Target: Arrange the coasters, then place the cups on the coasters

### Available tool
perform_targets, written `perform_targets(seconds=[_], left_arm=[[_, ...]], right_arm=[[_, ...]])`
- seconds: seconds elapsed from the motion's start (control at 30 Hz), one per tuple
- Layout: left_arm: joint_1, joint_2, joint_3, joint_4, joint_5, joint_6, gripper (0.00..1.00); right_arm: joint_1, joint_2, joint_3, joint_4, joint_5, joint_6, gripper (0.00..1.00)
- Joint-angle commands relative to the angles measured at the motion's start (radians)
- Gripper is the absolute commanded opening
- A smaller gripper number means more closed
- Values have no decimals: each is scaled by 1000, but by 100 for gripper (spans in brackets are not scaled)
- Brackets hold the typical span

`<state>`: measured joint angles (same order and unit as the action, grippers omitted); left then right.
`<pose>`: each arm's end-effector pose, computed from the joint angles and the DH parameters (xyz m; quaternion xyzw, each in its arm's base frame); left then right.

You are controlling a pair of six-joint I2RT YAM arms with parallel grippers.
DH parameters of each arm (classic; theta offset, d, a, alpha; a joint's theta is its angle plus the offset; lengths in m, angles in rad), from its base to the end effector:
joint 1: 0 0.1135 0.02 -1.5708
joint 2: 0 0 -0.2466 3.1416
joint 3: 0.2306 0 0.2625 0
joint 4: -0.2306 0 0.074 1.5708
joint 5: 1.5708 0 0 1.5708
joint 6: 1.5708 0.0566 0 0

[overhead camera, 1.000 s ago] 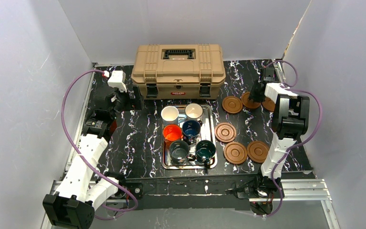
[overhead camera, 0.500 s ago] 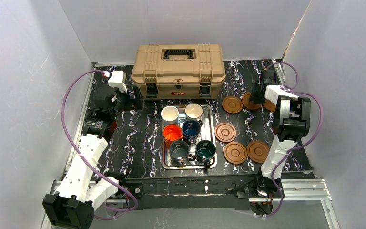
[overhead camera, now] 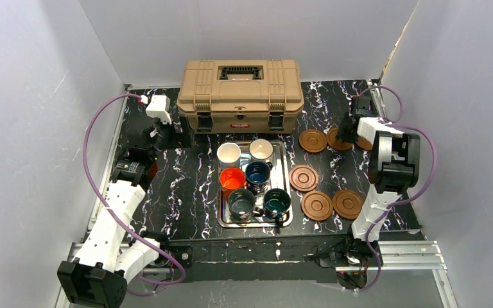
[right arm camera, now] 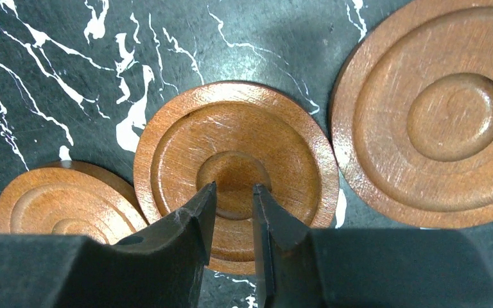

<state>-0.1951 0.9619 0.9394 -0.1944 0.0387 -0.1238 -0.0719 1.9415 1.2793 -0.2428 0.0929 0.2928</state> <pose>0.2579 -0.0532 0.3419 0.0399 0.7784 -0.1143 0.6160 0.4268 -0.0360 0.1310 0.1861 0.9257 -0.0076 0.3293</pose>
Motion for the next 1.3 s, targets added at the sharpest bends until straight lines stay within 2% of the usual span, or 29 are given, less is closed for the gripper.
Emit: perform_targets(seconds=[0.0,0.27,0.47,0.6,0.93,1.1,1.27], left_arm=[[-6,-5,11,-1,10,0,98],[-7,-7,10,-1,12,1,98],[-7,-4,10,-2,6,2,98],[-7,-3,9,1,6,2,98],[-9,-5,9,0,4,2,98],[-12,-8,9,-3,-1,3,98],[-25,-9,13,-7,-8,6,98]], right_arm=[[-6,-43,-37,-46,16,7,35],[-6,-42,-31,-46,15,11,36],[-6,-33,8,-65,-11,6,43],[-6,-37,55,-93,-28,-4,53],[-6,-98,172,-176,-66,-21,56],[-6,-226,90,-226,-71,13,57],[-6,-467,-181,-249,-128,97,59]])
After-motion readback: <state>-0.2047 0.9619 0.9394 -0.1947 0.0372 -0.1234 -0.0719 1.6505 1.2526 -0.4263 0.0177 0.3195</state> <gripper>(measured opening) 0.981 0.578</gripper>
